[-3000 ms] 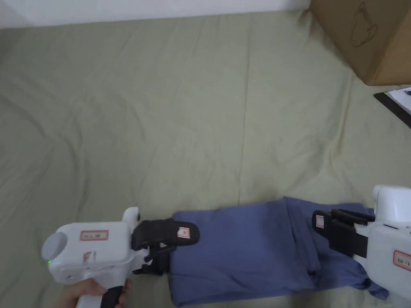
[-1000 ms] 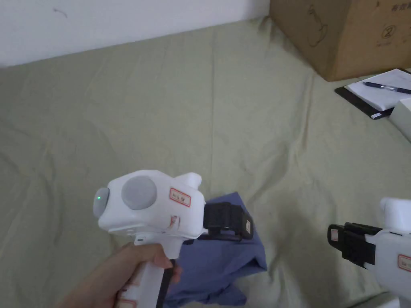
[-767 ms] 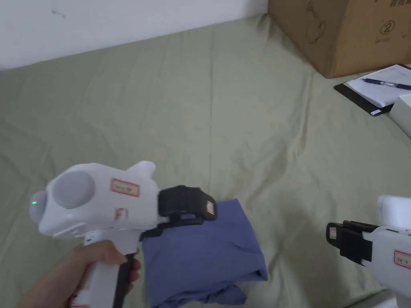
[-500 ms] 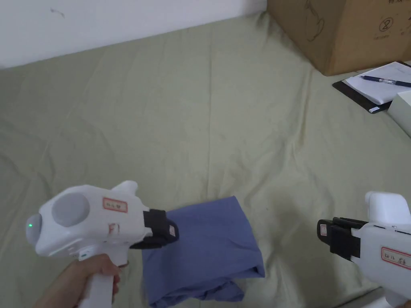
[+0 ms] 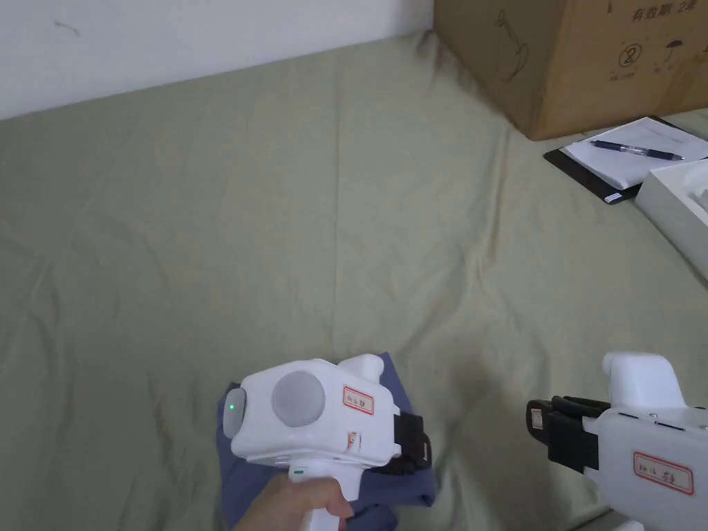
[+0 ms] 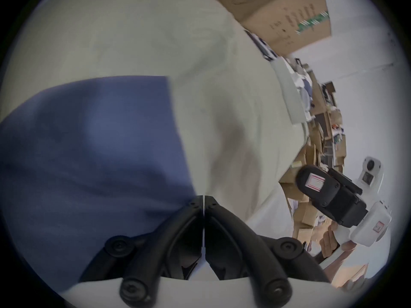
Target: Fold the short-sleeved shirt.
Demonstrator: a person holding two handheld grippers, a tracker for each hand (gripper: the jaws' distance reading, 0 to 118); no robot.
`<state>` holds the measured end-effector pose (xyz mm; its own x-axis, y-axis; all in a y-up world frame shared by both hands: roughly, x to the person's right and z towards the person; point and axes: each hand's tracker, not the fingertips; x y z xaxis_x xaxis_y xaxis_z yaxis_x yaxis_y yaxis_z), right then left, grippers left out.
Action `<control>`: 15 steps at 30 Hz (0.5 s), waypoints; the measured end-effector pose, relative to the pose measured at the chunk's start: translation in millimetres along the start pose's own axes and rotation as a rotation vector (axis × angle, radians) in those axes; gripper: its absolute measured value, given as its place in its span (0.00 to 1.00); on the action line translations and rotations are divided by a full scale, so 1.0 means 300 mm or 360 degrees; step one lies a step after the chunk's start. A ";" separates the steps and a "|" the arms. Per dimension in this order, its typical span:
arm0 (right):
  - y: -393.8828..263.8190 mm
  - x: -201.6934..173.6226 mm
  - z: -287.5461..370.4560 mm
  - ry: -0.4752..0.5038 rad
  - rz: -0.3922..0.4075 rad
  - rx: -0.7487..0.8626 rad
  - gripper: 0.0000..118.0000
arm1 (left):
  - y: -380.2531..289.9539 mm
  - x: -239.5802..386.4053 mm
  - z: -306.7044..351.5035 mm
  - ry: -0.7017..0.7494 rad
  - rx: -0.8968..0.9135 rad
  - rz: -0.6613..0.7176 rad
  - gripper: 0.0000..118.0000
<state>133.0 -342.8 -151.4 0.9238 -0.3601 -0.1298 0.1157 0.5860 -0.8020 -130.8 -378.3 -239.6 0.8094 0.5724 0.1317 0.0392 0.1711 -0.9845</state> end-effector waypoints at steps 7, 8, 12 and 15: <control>0.012 -0.090 -0.032 0.0065 0.0104 -0.0013 0.00 | -0.139 -0.057 0.245 -0.0067 0.0283 0.0096 0.01; 0.012 -0.110 -0.056 0.0108 0.0166 -0.0023 0.00 | -0.174 -0.089 0.306 -0.0073 0.0355 0.0141 0.01; 0.010 -0.255 -0.165 0.0247 0.0290 -0.0092 0.00 | -0.317 -0.264 0.485 -0.0116 0.0596 0.0426 0.01; -0.003 -0.383 -0.266 0.0289 0.0435 -0.0149 0.00 | -0.419 -0.367 0.544 -0.0071 0.0678 0.0544 0.21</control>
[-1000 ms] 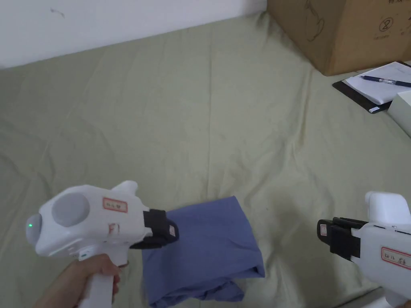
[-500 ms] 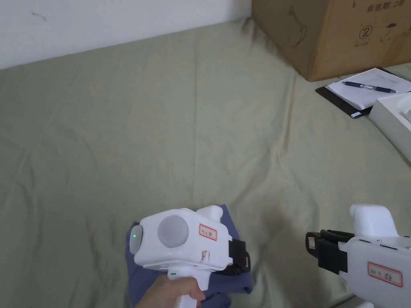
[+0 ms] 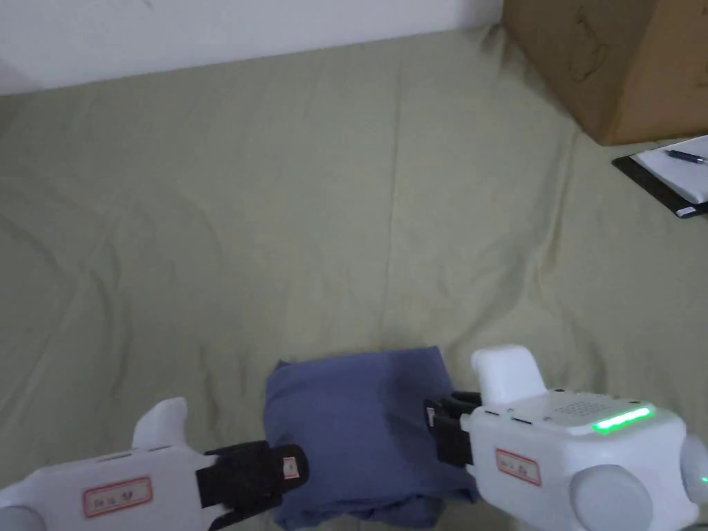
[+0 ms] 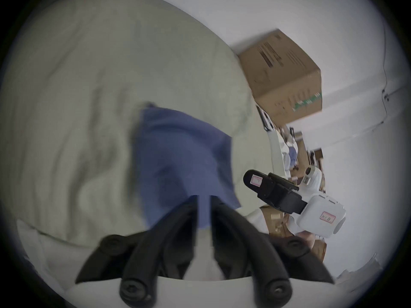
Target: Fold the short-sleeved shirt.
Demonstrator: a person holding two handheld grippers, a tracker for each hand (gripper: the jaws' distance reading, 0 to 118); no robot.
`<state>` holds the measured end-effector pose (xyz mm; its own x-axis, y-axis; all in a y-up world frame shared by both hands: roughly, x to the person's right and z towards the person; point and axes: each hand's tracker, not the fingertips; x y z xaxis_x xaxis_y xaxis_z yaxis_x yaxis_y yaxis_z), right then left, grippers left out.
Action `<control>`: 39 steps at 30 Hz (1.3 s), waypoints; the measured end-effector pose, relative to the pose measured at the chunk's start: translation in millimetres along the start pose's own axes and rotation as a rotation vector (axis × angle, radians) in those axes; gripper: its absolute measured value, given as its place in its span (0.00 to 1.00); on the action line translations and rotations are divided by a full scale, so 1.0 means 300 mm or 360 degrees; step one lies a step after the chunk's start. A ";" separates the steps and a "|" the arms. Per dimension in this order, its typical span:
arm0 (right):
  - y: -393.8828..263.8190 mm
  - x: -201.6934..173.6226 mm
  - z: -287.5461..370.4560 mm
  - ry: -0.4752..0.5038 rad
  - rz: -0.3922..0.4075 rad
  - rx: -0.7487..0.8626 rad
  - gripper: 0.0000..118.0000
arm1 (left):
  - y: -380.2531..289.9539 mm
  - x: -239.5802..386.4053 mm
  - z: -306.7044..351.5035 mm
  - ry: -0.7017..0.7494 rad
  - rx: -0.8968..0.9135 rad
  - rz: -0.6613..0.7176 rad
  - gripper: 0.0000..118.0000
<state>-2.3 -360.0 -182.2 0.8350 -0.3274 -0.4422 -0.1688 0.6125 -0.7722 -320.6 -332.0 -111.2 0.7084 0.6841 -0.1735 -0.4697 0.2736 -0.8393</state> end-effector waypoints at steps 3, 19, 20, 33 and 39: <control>0.016 -0.082 -0.121 -0.0068 0.0143 -0.0070 0.00 | -0.028 -0.110 0.047 -0.0096 0.0056 0.0125 0.47; -0.017 -0.077 -0.218 -0.0169 0.0229 -0.0161 0.00 | 0.222 -0.316 -0.313 -0.0599 -0.0258 0.0614 0.81; -0.014 -0.072 -0.219 -0.0163 0.0219 -0.0163 0.00 | 0.227 -0.305 -0.340 -0.0600 -0.0304 0.0599 0.81; 0.066 -0.166 -0.038 -0.0178 0.0174 0.0364 0.00 | 0.231 -0.211 -0.324 -0.0335 -0.0351 0.0247 0.21; 0.145 -0.271 0.073 -0.0289 0.0210 0.0629 0.00 | 0.318 -0.226 -0.163 -0.0228 -0.0250 0.0108 0.21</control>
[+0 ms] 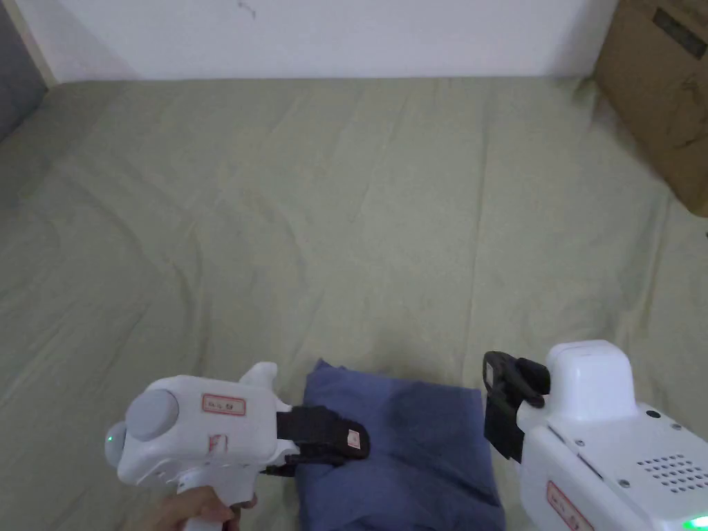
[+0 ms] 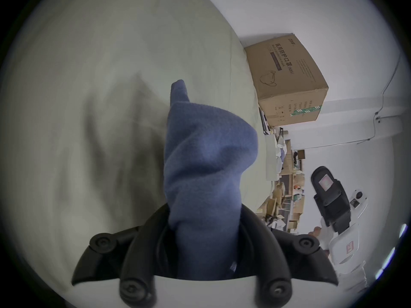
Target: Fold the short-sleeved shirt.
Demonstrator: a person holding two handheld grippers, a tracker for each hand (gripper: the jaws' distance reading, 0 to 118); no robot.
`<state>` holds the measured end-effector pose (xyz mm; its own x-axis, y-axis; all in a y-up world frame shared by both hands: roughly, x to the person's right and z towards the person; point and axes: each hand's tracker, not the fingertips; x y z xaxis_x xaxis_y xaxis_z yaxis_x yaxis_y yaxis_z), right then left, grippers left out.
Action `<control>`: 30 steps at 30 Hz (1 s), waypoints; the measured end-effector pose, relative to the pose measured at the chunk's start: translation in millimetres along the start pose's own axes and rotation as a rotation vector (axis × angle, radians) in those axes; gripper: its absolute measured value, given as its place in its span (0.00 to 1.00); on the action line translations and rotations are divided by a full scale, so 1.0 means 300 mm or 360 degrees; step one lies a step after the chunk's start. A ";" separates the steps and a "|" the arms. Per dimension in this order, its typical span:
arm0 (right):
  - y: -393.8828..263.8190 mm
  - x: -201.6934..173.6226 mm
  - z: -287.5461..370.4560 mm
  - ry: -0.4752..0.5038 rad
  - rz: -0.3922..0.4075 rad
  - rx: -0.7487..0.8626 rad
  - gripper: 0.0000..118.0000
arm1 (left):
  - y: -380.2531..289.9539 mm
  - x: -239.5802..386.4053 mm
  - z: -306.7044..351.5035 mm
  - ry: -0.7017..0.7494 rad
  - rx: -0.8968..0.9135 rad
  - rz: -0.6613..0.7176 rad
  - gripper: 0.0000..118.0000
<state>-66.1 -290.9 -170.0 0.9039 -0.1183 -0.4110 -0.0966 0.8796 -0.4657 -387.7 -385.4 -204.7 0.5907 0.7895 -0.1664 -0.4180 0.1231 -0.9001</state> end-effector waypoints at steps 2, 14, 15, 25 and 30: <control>0.007 -0.028 0.003 -0.0036 0.0034 0.0039 0.00 | 0.012 -0.003 0.103 0.0076 0.0039 -0.0034 0.21; -0.005 -0.212 -0.075 -0.0145 0.0138 0.0057 0.00 | 0.270 -0.310 0.706 0.0946 0.0207 -0.0143 0.21; -0.007 -0.219 -0.086 -0.0140 0.0134 0.0043 0.00 | 0.295 -0.337 0.733 0.1014 0.0195 -0.0153 0.21; -0.036 -0.245 -0.154 -0.0163 0.0246 -0.0123 0.00 | 0.472 -0.538 0.924 0.1855 0.0222 -0.0415 0.56; -0.032 -0.231 -0.170 -0.0169 0.0235 -0.0190 0.00 | 0.458 -0.551 0.968 0.2095 0.0417 -0.0397 0.93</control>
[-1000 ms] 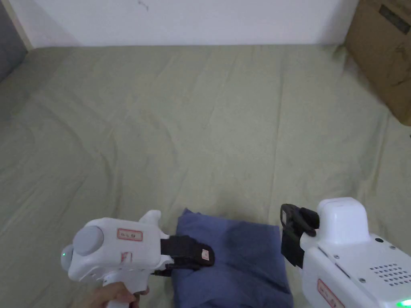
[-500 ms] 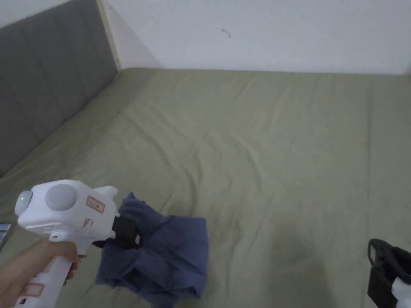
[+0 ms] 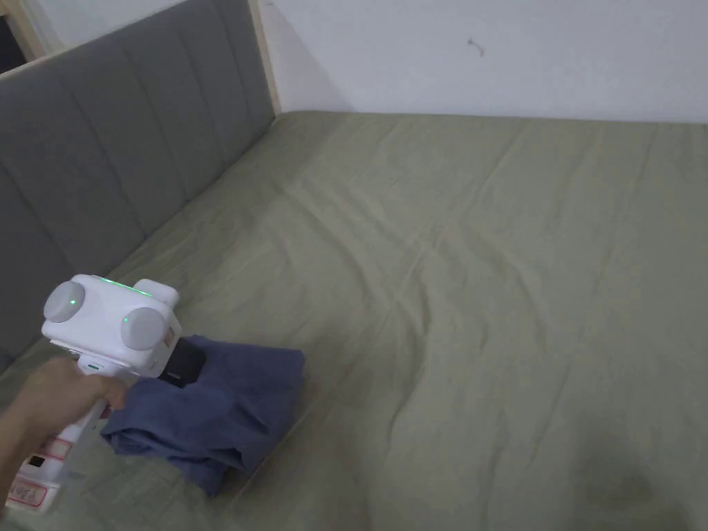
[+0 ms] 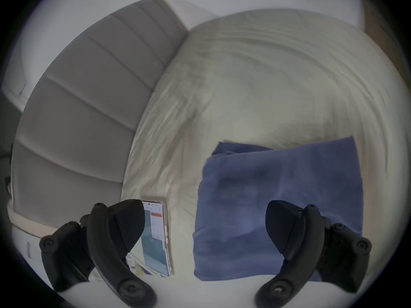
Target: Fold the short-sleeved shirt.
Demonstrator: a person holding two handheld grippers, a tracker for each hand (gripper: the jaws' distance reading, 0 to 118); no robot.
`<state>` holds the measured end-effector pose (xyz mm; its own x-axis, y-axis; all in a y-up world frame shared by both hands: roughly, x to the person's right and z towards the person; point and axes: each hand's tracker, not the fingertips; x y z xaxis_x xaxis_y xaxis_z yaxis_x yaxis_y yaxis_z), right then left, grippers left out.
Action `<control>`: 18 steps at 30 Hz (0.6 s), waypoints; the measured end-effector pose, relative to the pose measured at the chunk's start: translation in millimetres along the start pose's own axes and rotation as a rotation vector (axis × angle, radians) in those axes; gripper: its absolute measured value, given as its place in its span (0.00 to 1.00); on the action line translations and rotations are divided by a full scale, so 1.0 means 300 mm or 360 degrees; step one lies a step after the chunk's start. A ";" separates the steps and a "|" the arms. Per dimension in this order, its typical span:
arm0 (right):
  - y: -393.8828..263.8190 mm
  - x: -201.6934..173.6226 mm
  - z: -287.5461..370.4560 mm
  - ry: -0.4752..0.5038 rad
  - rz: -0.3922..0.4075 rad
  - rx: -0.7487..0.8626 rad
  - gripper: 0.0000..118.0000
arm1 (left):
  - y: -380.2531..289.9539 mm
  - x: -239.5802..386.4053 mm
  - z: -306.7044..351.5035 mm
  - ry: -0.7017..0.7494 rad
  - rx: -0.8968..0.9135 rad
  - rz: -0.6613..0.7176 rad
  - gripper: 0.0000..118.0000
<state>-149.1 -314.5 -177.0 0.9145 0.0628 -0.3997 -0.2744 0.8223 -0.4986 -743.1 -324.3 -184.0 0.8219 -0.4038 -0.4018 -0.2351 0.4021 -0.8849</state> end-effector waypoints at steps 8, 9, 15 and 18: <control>0.013 0.033 0.018 0.0018 -0.0031 0.0002 0.00 | -0.072 0.032 0.213 -0.0414 0.0150 0.0232 0.67; 0.016 0.040 0.027 0.0019 -0.0040 0.0011 0.00 | -0.081 0.060 0.249 -0.0430 0.0172 0.0230 0.48; 0.036 0.088 0.084 0.0032 -0.0084 0.0084 0.00 | -0.182 0.246 0.498 -0.0687 0.0454 0.0089 0.00; 0.057 0.109 0.119 0.0040 -0.0110 0.0149 0.00 | -0.243 0.362 0.653 -0.0711 0.0655 0.0092 0.00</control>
<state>-113.2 -278.1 -171.2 0.9222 -0.0090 -0.3867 -0.1809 0.8735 -0.4519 -535.1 -236.5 -117.0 0.9730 -0.0239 -0.2298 -0.1391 0.7336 -0.6652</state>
